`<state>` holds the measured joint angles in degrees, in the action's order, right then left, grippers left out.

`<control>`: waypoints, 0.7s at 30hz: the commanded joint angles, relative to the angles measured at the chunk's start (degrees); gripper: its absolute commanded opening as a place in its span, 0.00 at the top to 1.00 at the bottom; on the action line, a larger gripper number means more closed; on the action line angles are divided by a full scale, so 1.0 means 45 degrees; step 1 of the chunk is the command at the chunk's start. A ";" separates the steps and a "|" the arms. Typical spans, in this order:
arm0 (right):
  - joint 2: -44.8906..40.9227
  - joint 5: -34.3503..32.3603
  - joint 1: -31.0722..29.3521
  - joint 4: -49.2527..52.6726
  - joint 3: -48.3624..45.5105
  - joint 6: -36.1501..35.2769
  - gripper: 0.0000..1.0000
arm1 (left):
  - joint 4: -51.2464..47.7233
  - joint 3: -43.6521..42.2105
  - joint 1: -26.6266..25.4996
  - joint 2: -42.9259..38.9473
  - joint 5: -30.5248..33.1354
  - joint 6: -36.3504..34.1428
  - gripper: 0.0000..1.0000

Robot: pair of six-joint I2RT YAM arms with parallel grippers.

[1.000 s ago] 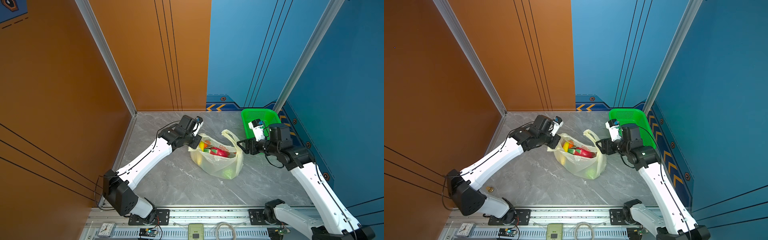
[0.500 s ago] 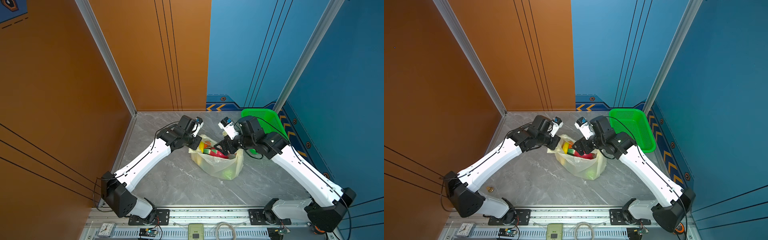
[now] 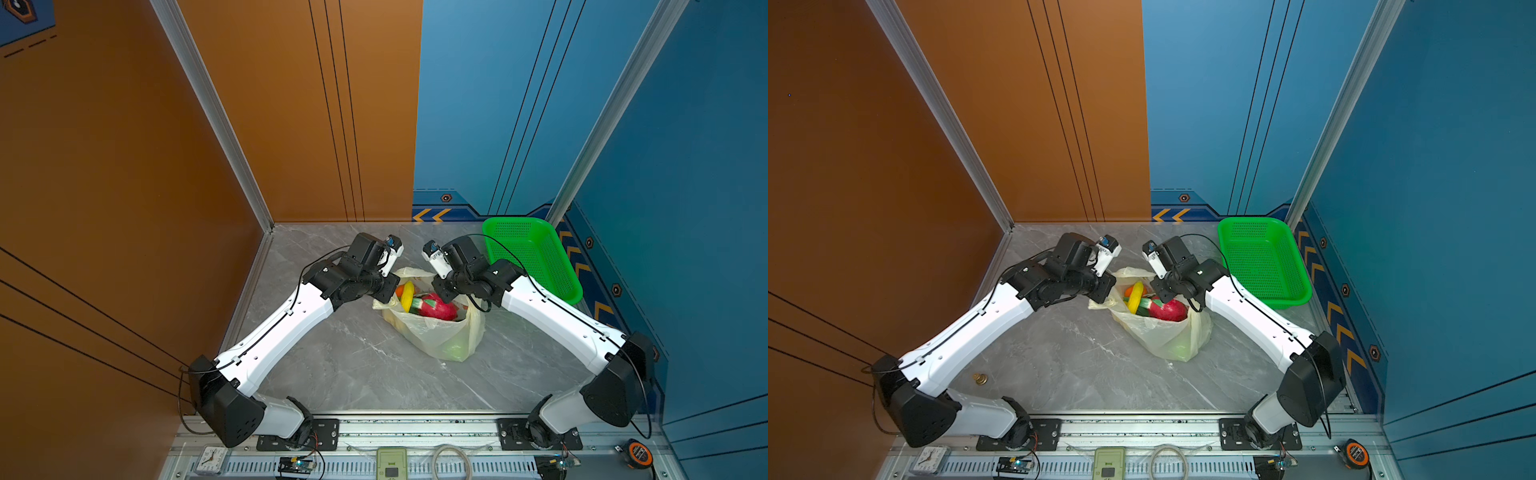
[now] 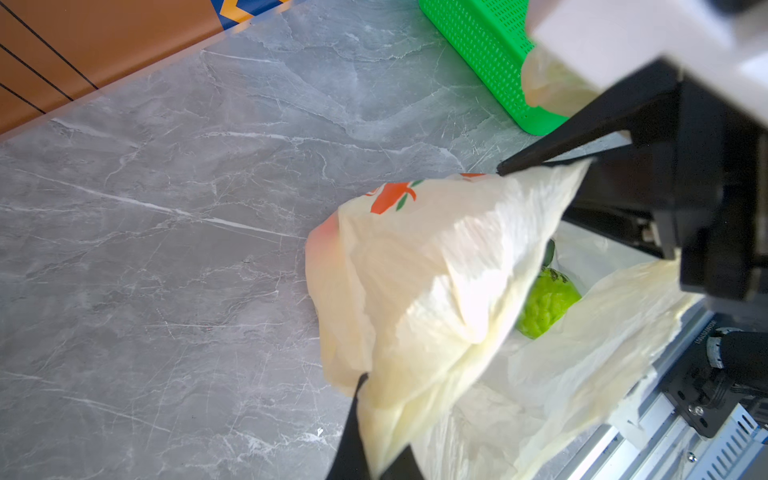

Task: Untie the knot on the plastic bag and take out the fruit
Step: 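Hold the bag mouth open with both grippers above the fruit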

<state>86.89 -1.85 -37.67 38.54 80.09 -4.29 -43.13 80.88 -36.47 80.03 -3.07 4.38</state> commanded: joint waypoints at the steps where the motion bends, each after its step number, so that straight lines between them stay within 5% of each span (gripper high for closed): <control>1: -0.0463 -0.0172 0.0159 -0.0338 0.0094 0.0066 1.00 | 0.0253 -0.0170 -0.0128 -0.0418 -0.0073 0.0099 0.33; 3: -0.0662 0.0106 0.0162 -0.0359 0.0104 0.0056 1.00 | 0.0645 -0.0332 -0.0166 -0.0578 0.0050 0.0232 0.00; 17: -0.1373 0.1519 0.0399 -0.1157 -0.0182 0.0441 1.00 | 0.3260 -0.1625 -0.0463 0.0076 -0.0452 0.0689 0.02; 21: -0.1482 0.1920 0.0374 -0.1314 -0.0230 0.0465 1.00 | 0.3457 -0.1892 -0.0533 0.0812 0.0800 0.0669 0.02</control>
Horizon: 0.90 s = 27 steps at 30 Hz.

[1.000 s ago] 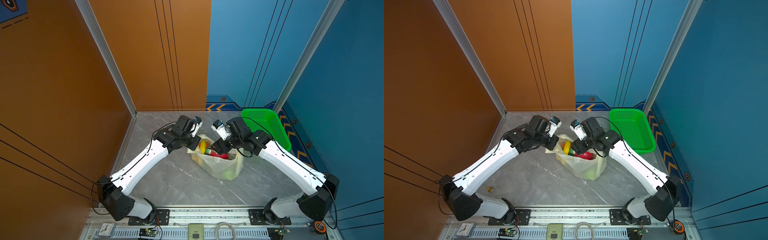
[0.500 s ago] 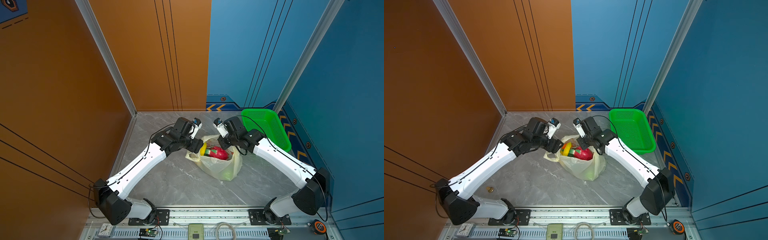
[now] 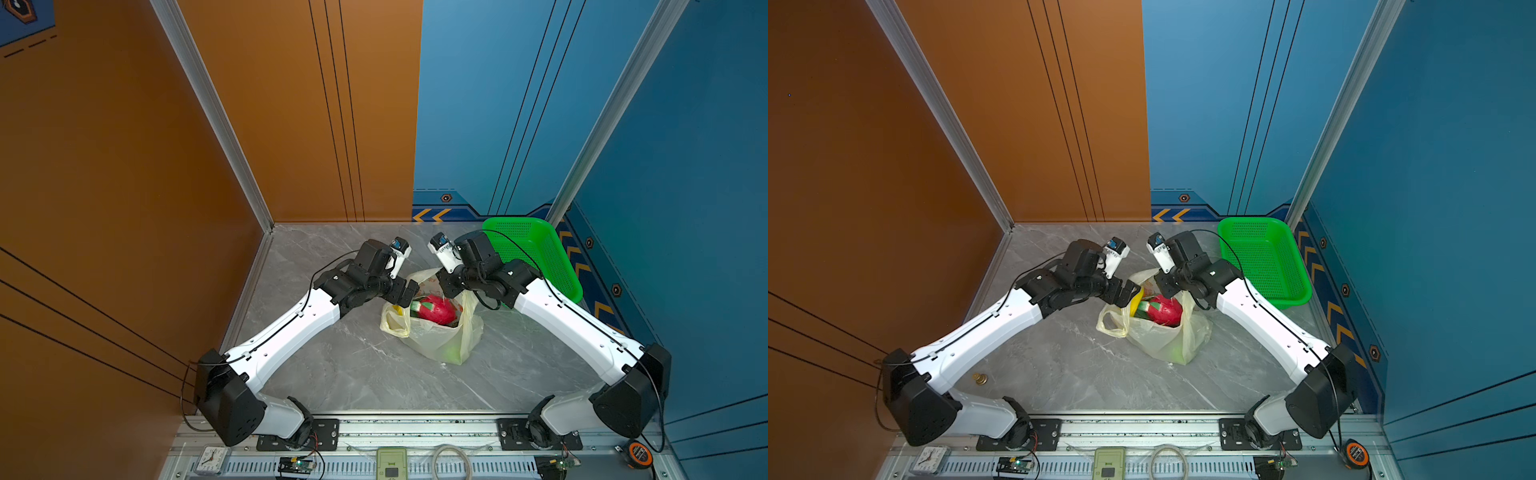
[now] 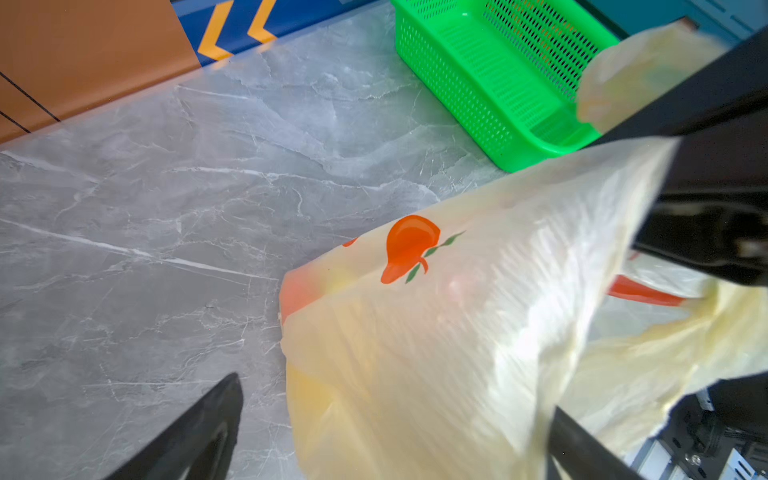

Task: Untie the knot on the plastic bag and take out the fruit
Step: 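Hold the bag mouth open with both grippers above the fruit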

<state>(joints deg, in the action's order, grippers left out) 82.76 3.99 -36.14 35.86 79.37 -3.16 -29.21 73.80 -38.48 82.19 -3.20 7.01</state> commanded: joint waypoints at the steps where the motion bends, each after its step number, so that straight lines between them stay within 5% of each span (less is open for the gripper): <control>1: -0.0629 0.0710 0.0041 -0.0756 -0.0094 0.0198 1.00 | 0.0522 -0.0450 -0.0082 0.0451 0.1389 0.0082 0.02; 5: -0.0822 0.0852 0.0049 -0.0839 -0.0256 0.0243 1.00 | 0.1500 -0.1064 0.0302 0.0659 0.2248 0.0394 0.04; 10: -0.1053 0.0787 0.0181 -0.0820 -0.0574 0.0208 1.00 | 0.1192 -0.1175 0.0974 0.0660 0.2457 0.1237 0.73; 14: -0.1222 0.0580 0.0437 -0.0782 -0.0831 0.0196 1.00 | 0.0604 -0.1367 0.1302 0.0074 0.2626 0.1576 1.00; 22: -0.0629 -0.0845 0.1442 0.0044 -0.0410 -0.0130 0.98 | -0.0769 -0.1689 0.1263 -0.1153 0.1735 0.2133 1.00; 27: 0.0051 -0.0262 0.1645 0.1337 0.0786 -0.0469 0.59 | -0.1011 -0.1426 0.0637 -0.1457 0.1135 0.3145 1.00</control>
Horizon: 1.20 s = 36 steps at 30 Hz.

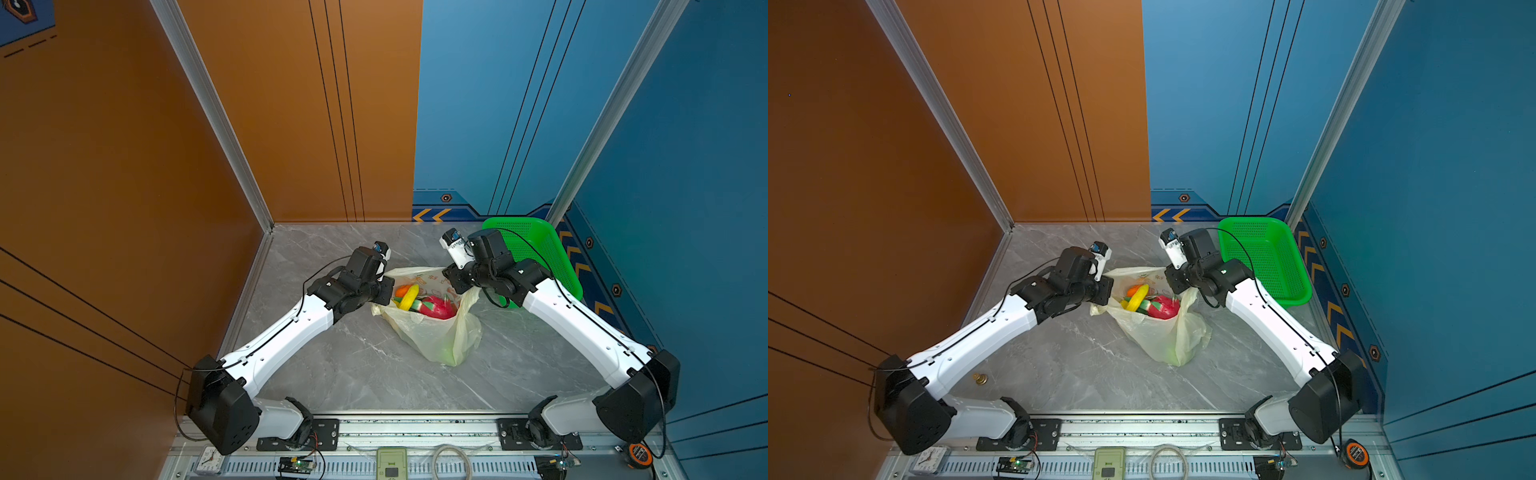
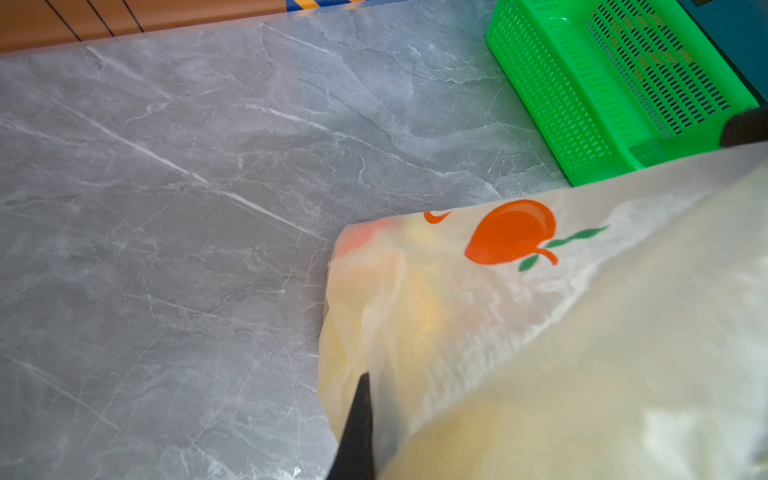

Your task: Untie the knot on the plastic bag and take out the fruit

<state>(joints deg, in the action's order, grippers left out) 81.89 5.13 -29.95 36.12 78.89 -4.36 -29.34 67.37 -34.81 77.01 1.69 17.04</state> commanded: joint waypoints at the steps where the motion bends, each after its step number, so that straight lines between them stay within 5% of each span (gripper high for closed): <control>1: 0.0266 0.0069 0.0276 0.1699 0.1311 -0.0203 0.51 | -0.1035 0.0133 -0.0314 -0.0276 -0.0047 0.1095 1.00; 8: -0.0487 0.2391 -0.0518 0.4545 0.3424 0.0932 0.23 | -0.1110 0.0681 -0.0984 -0.0051 -0.0125 0.2289 1.00; 19: -0.2083 0.3698 -0.1825 0.2929 0.0041 0.4106 0.20 | -0.1100 0.0441 -0.1918 -0.0648 0.1028 0.3289 1.00; 25: -0.0796 0.2497 -0.1987 0.1291 -0.0861 0.5182 0.22 | -0.1041 0.0192 -0.2551 -0.0897 0.1478 0.3403 1.00; 30: 0.0854 -0.0576 -0.1879 0.1214 -0.0217 0.6044 0.22 | -0.0323 -0.0737 -0.2673 -0.1432 0.1344 0.3527 1.00; 36: 0.1915 -0.5125 -0.1486 0.1120 0.1001 0.5151 0.11 | 0.0555 -0.2316 -0.2661 -0.2193 0.1018 0.3929 1.00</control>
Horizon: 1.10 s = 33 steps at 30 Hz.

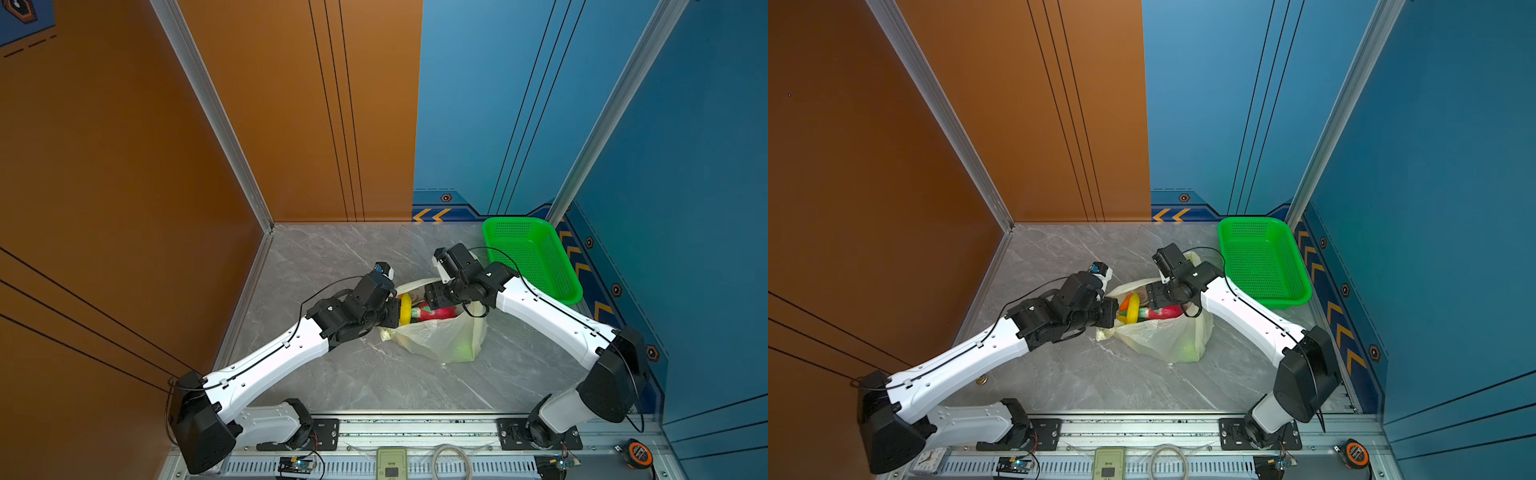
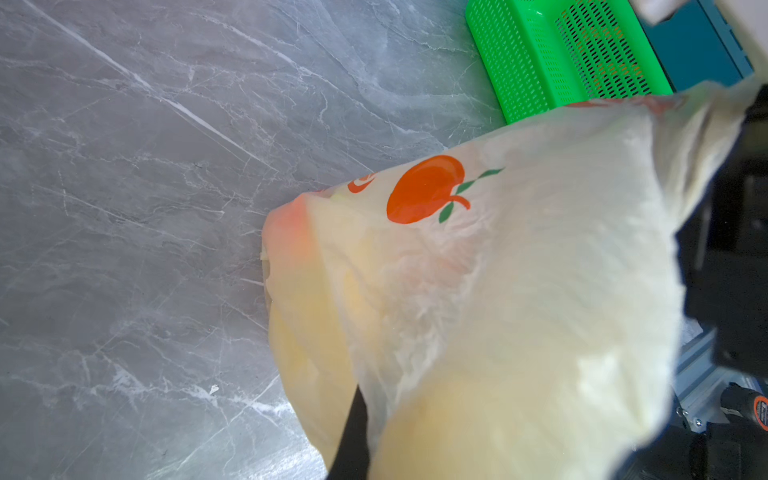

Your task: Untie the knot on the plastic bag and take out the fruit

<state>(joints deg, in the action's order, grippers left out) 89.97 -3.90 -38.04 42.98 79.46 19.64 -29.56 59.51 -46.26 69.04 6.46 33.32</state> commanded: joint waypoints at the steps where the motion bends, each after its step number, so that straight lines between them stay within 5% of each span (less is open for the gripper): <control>1: 0.0239 -0.3553 0.0473 -0.0411 0.1087 -0.0308 0.08 | 0.0696 -0.0770 -0.0130 -0.0522 -0.0082 0.0362 1.00; 7: 0.0679 -0.3091 0.1110 0.0416 0.1714 -0.0313 0.01 | 0.1048 -0.1502 -0.0135 -0.1053 -0.0071 0.0608 1.00; 16: -0.0902 -0.0734 -0.0978 0.1471 0.0298 0.1153 0.00 | 0.1550 -0.1425 -0.0148 -0.1200 -0.0080 0.1140 1.00; 33: -0.4298 -0.3862 -0.4050 0.0740 -0.4183 0.2822 0.00 | 0.1535 -0.1366 -0.0148 -0.1279 0.0409 0.2609 1.00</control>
<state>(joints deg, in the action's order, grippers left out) 74.52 -15.81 -54.48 45.67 62.74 29.74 -23.33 52.99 -46.26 64.31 6.50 43.11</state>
